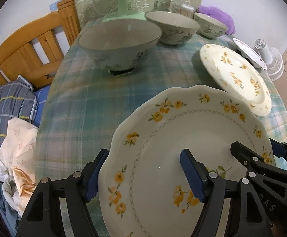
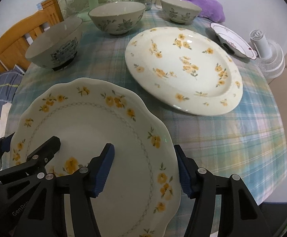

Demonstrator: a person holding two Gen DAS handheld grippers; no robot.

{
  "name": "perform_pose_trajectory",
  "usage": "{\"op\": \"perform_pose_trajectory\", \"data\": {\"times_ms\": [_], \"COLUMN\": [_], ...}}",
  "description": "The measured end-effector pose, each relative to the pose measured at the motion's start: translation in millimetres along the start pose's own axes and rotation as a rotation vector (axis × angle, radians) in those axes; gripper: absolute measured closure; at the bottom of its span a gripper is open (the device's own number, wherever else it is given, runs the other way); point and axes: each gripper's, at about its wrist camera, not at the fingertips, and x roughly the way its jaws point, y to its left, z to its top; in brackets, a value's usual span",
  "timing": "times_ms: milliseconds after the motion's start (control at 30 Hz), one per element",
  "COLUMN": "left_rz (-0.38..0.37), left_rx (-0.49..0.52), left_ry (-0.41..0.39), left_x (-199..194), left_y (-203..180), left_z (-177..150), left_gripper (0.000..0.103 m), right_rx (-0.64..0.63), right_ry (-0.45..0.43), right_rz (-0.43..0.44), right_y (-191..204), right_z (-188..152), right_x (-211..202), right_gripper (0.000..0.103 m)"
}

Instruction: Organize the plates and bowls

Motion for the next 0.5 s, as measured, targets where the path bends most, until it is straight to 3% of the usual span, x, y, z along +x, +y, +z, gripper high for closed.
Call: {"op": "perform_pose_trajectory", "data": {"times_ms": [500], "left_rz": [-0.013], "left_rx": [0.074], "left_ry": [-0.044], "left_x": [-11], "left_y": [-48], "left_z": [15], "left_gripper": [0.028], "right_rx": [0.068], "right_ry": [-0.054], "right_rz": [-0.013], "right_y": [-50], "right_z": [2], "right_x": [-19], "right_gripper": [0.039]}}
